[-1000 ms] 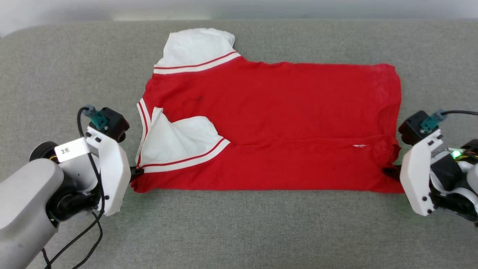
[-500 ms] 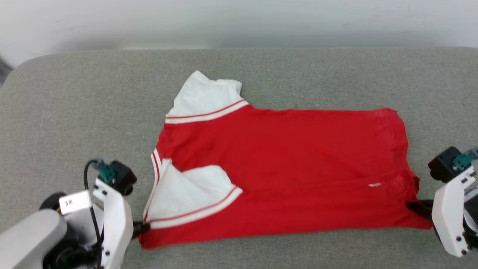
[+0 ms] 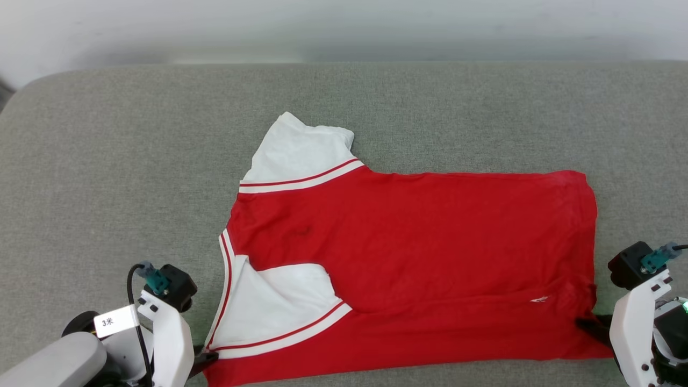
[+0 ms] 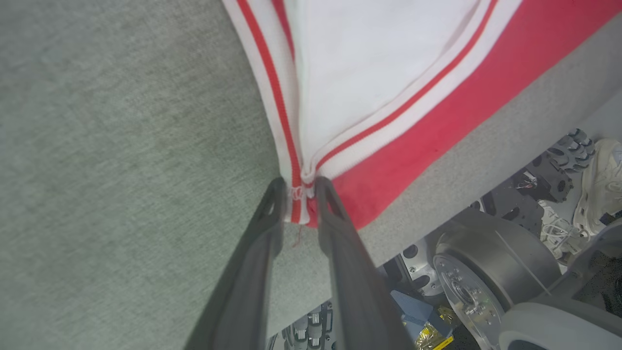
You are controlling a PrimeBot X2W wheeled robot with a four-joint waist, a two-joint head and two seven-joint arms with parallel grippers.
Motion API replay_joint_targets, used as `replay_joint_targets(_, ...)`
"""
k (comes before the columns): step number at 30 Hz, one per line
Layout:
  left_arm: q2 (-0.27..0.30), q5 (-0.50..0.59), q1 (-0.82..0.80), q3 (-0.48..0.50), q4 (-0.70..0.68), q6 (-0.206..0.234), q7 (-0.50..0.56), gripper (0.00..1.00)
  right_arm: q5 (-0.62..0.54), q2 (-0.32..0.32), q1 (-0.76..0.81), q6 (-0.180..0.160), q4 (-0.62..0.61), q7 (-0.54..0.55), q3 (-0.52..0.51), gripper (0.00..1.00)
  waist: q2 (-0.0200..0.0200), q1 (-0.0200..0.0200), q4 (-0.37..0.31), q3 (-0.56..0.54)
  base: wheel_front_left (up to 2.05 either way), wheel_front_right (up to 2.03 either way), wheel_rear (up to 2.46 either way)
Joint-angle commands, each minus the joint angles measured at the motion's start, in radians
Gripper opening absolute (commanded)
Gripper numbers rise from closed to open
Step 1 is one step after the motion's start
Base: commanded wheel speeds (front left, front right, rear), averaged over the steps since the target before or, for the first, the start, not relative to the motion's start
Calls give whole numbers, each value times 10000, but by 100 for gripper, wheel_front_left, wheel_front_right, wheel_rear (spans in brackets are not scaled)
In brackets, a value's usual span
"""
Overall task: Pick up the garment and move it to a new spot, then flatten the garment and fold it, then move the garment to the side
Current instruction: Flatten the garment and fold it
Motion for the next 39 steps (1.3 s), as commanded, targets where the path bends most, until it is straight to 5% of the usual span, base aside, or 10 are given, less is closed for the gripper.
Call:
replay_joint_targets(1, 22, 81, -90, 58, 72, 5, -99, 100, -140, 61, 136, -9, 30, -97, -81, 100, 0, -1, 19, -55, 0, 0, 0)
replay_joint_targets(11, 509, 579, -896, 928, -476, 222, -1068, 100, -1491, 602, 232, -9, -663, -2549, -1929, 100, 0, -1, 21, -575, 0, 0, 0)
replay_joint_targets(22, -42, 2266, -3298, 1843, -25, 661, -2144, 100, -4380, 3037, 877, -8, -2116, -5231, -4911, 100, 0, -1, -556, 289, 0, 0, 0)
replay_joint_targets(29, -696, 2403, -5135, 1889, 963, 397, -1144, 100, -5869, 4618, 1725, -8, -3332, -5969, -5836, 100, 0, -1, -1041, 1268, 0, 0, 0)
replay_joint_targets(39, -1292, 1799, -7192, 1581, 2718, -140, 1567, 100, -6466, 5541, 1564, -9, -3963, -6268, -5722, 100, 0, -1, -1845, 2703, 0, 0, 0)
